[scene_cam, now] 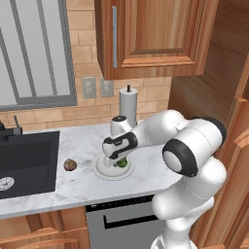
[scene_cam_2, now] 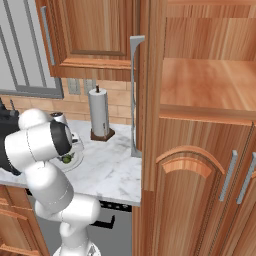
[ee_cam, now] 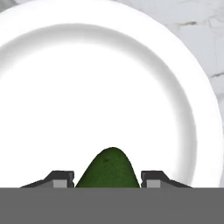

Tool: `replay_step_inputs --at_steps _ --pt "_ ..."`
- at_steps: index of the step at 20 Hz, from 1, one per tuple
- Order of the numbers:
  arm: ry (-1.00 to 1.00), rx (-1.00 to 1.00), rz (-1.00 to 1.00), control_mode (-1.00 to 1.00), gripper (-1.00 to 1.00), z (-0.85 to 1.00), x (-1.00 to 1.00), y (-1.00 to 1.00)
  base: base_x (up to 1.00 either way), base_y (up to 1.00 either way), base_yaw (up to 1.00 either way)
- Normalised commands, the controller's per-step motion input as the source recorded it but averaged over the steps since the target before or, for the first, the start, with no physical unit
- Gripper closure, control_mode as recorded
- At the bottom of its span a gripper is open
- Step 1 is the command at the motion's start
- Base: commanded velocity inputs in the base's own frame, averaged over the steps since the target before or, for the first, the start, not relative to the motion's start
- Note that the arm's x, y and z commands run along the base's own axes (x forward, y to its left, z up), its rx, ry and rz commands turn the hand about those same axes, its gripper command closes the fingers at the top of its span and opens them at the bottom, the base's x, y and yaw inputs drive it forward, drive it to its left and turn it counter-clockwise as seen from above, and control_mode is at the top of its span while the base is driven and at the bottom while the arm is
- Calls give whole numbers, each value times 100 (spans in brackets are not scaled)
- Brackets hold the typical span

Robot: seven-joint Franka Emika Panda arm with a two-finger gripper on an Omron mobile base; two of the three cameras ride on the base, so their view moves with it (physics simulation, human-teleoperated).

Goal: Pick the avocado and bread from the counter and place them on the plate. Then pick the jam from the cabinet and place it next to the plate. Lastly close the cabinet door.

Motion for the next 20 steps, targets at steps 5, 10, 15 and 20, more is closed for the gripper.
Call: replay_step_inputs --at_steps 5,10,15,20 --pt "-1 0 5 -100 -100 -1 0 0 0 0 0" --pt "-3 0 5 -100 -100 0 0 0 0 0 0" --pt "-2 0 3 -100 -100 2 0 3 0 0 0" --pt "-5 0 4 -100 -100 18 -5 9 0 0 0"
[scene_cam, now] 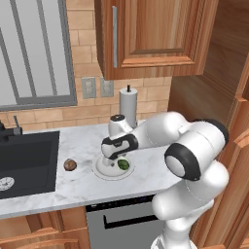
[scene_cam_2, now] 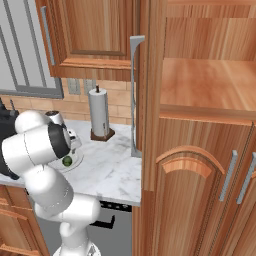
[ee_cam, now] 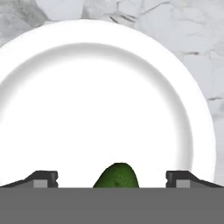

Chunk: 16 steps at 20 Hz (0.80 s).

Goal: Pick the avocado and bread from the counter and place them on the plate. Then pick the jam from the cabinet and place it next to the plate. Lastly close the cabinet door.

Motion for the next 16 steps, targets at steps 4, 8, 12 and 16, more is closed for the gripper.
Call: replay_step_inputs --at_steps 4,8,12,16 --pt "-5 -1 4 -100 -100 23 -2 16 0 0 0" --pt "-1 0 3 -100 -100 22 -1 27 0 0 0" --pt "0 0 5 -100 -100 24 -3 29 0 0 0" --pt "0 0 9 -100 -100 17 -24 15 0 0 0"
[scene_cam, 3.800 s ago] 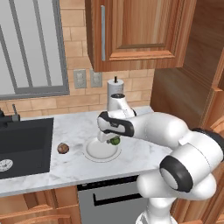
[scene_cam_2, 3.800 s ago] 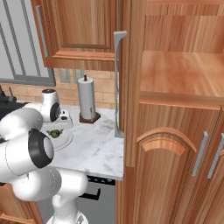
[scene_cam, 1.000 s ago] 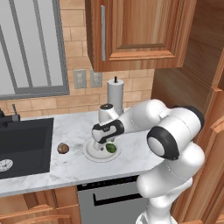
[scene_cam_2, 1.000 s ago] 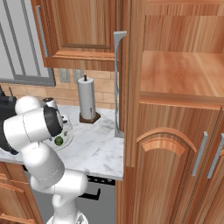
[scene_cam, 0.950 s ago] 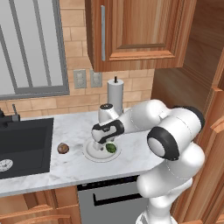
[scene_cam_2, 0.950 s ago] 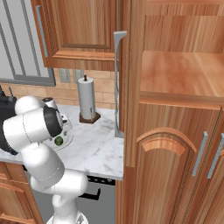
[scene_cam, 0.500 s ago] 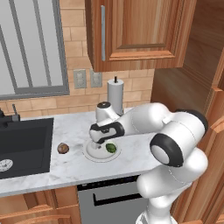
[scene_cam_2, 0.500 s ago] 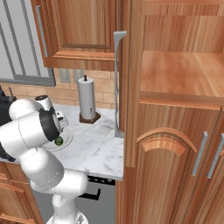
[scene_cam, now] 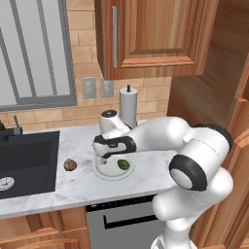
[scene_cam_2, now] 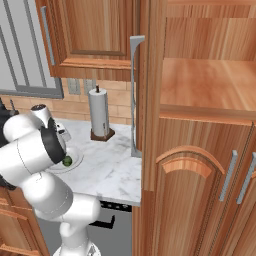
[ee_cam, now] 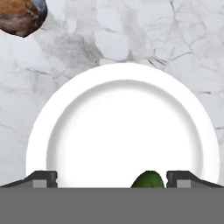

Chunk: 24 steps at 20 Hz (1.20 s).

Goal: Pick the avocado and bread from the counter and place them on the plate. Then pick the jam from the cabinet and place it next to the plate. Lastly close the cabinet door.

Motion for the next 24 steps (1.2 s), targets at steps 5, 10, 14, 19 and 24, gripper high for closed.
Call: replay_step_inputs --at_steps 5,10,14,19,24 --pt "0 0 9 -100 -100 14 -21 17 0 0 0" --pt "0 0 9 -100 -100 12 -14 14 0 0 0" --pt "0 0 9 -100 -100 7 -7 9 0 0 0" --pt "0 1 10 -100 -100 2 -1 10 0 0 0" --pt "0 1 13 -100 -100 0 0 14 0 0 0"
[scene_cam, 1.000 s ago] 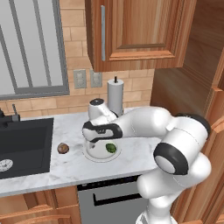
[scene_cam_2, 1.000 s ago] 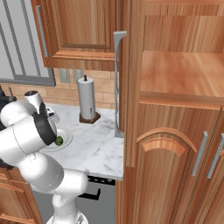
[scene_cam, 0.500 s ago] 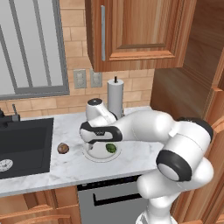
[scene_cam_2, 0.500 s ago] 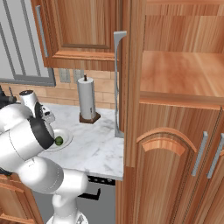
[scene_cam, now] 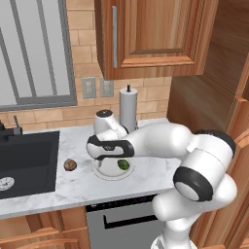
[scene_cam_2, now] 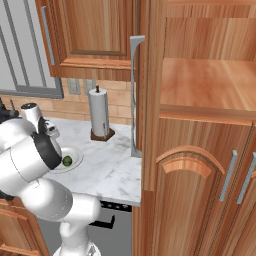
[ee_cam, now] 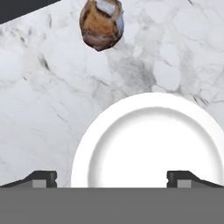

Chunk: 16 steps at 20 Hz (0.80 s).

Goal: Pick the avocado and bread from the counter and place them on the plate. Then pick the jam from the cabinet and place it next to the plate. Lastly close the cabinet door.

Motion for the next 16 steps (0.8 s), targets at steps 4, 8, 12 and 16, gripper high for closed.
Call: replay_step_inputs --at_steps 4,8,12,16 --pt "0 2 13 -100 -100 0 0 18 0 0 0" --pt "0 2 12 -100 -100 2 0 25 0 0 0" --pt "0 1 10 -100 -100 4 0 31 0 0 0" --pt "0 0 6 -100 -100 0 0 34 0 0 0"
